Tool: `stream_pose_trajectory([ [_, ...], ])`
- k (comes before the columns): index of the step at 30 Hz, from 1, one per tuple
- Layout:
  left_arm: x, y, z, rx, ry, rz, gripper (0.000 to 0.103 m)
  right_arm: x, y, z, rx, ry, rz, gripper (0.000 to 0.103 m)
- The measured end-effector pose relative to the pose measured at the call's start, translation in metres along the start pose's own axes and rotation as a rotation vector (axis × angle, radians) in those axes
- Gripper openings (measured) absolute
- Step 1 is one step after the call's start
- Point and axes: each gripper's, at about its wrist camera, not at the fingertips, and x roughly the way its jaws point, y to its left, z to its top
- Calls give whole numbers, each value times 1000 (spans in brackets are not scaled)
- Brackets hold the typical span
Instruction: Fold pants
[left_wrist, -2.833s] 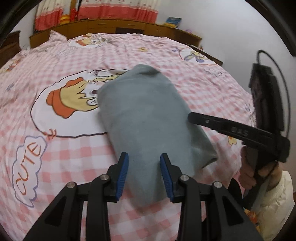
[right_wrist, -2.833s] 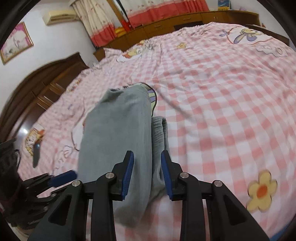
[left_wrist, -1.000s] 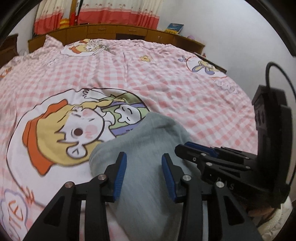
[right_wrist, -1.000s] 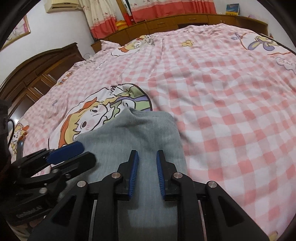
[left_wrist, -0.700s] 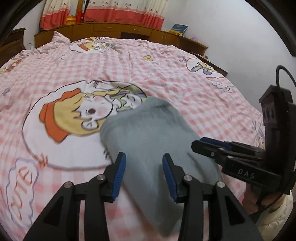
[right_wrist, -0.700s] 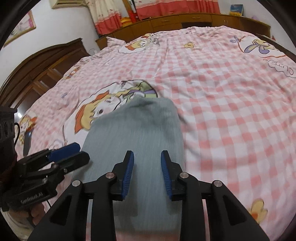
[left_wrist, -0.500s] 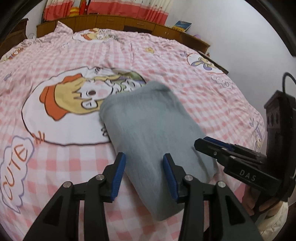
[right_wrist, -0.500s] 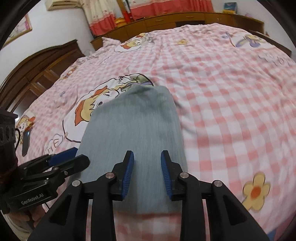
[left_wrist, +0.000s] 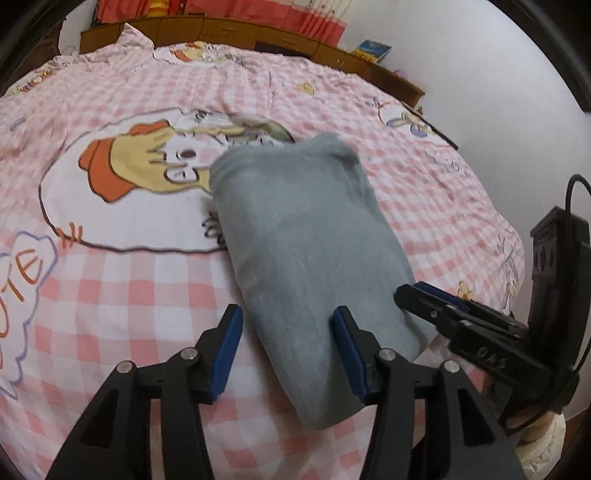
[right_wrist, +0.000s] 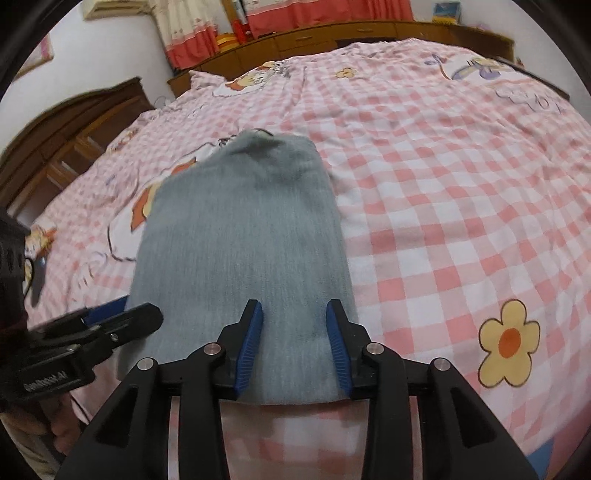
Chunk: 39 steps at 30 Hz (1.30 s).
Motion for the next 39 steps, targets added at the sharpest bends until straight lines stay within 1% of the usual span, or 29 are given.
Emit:
stream_pose_trajectory([
  [1,-3,0,3,2,-17,8,53,-6,-3,5,39,-9,28,37],
  [3,-4,1,9,-1,-35,23,53,-14,-8,12,74,-34,63,39],
  [4,-4,2,13,-7,-42,29,53,-16,-10,16,80,-49,65,41],
  [5,-4,4,17,-18,-47,35,53,-17,-11,21,75,-59,54,46],
  [6,-3,8,22,-43,-48,35,53,-15,-12,25,66,-66,33,47],
  [7,-1,12,25,-68,-42,23,53,-11,-13,30,61,-61,15,47],
  [8,1,14,26,-84,-36,11,53,-6,-15,32,61,-52,21,47],
  [9,5,17,28,-100,-24,-1,53,-1,-17,35,66,-42,41,47],
  [10,10,19,30,-114,-9,-8,53,10,-22,37,86,-22,82,47],
  [13,21,22,31,-131,11,-20,54,32,-36,37,169,33,92,47],
  [15,26,23,31,-136,14,-18,56,39,-41,35,200,36,126,49],
  [17,31,26,29,-143,21,-19,58,43,-42,34,192,26,149,51],
  [21,37,30,28,-164,22,-43,59,52,-39,35,178,17,174,56],
  [26,41,28,30,-156,30,-61,58,58,-27,33,112,-11,143,57],
  [27,41,27,30,-152,23,-58,58,56,-27,32,109,-19,142,54],
  [28,40,26,28,-147,12,-55,55,55,-27,30,117,-25,152,48],
  [29,39,24,27,-145,4,-49,51,52,-27,27,151,-36,187,38],
  [30,38,24,26,-149,-4,-51,49,50,-26,26,172,-49,185,37],
  [31,35,25,26,-157,-9,-59,43,47,-23,24,166,-65,171,36],
  [32,33,27,26,-167,-13,-74,38,43,-18,23,146,-87,151,32],
  [33,29,29,27,-173,-17,-93,36,39,-16,22,144,-100,145,27],
  [36,17,31,29,-172,-21,-126,32,23,-10,24,154,-146,170,21],
  [37,12,32,29,-171,-26,-129,32,17,-5,25,148,-160,183,21],
  [39,-3,36,30,-149,-66,-105,31,8,9,27,116,-170,195,20],
])
